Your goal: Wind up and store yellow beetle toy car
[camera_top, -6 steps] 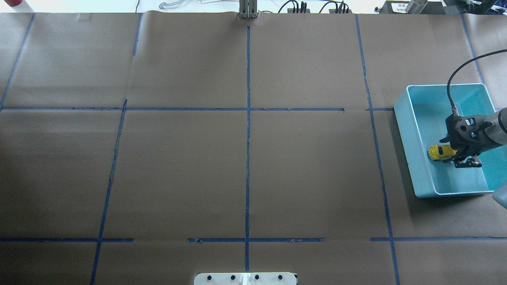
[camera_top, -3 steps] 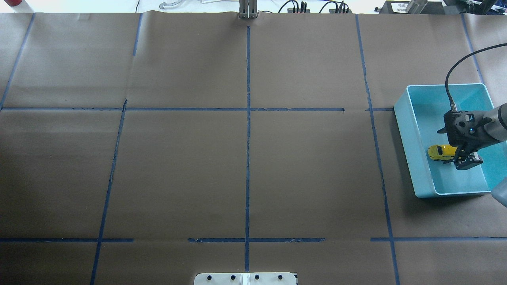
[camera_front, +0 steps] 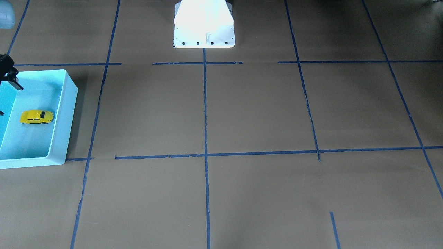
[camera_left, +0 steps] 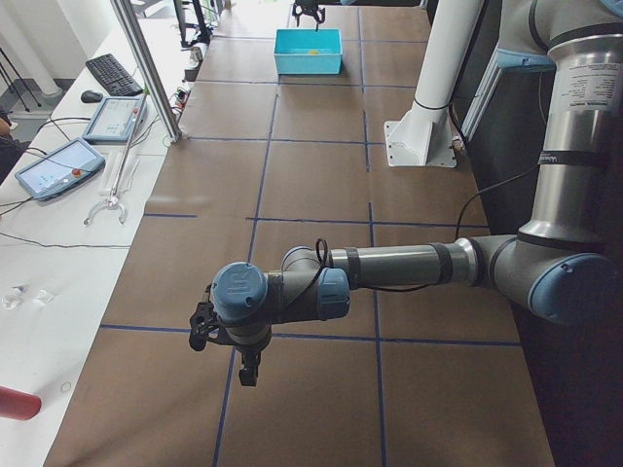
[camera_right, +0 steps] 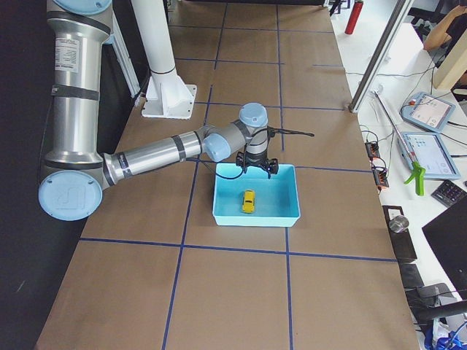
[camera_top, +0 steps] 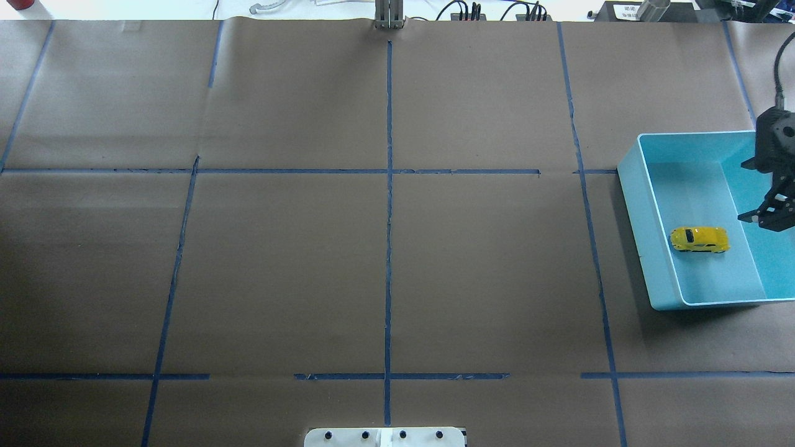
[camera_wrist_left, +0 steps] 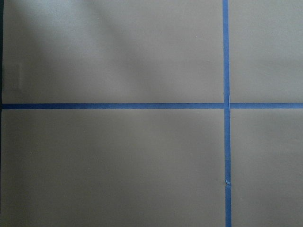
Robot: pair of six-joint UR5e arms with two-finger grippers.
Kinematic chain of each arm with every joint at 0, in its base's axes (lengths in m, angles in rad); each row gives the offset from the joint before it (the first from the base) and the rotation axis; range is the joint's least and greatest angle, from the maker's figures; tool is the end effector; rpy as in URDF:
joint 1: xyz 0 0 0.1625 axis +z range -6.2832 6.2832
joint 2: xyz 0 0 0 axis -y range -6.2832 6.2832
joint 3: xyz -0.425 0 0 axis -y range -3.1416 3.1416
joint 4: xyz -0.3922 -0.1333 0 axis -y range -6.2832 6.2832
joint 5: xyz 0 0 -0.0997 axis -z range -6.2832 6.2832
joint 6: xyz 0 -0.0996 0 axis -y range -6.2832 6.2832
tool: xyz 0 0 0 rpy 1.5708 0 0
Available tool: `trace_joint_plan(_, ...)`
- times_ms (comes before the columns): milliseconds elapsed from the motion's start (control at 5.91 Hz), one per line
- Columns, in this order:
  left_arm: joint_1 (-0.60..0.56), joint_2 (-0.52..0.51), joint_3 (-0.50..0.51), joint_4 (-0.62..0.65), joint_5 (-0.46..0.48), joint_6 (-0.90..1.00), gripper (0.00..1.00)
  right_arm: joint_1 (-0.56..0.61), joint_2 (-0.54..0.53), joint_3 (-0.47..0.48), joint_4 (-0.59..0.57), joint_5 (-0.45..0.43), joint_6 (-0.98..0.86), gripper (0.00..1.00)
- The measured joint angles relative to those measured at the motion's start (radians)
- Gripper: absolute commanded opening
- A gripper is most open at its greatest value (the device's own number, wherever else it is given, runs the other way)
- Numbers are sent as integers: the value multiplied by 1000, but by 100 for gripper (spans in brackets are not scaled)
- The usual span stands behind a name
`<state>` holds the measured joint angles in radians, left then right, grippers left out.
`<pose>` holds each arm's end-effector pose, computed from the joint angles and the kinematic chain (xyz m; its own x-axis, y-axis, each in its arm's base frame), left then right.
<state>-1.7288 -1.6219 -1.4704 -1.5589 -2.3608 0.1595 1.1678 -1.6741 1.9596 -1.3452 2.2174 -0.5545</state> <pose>-0.1418 -0.4925 0.6823 0.7044 0.0049 -0.7097 0.0458 0.9976 0.0522 -0.1123 -0.4504 0.4953 0.3458 -0.9190 0.1892 0.6165 0.3746 0.6925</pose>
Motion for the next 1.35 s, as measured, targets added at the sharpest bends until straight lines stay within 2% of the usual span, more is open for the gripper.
trace_joint_plan(338,0,0,-1,0,0,0,100,120,-43,-25,-51,59,319,100)
trace_joint_plan(846,0,-1,-5,2,0,-1,100,343,-105,-71,-172,140,431,100)
trace_joint_plan(1353,0,-2,-10,2,0,-2,100,407,-68,-71,-406,153,522,100)
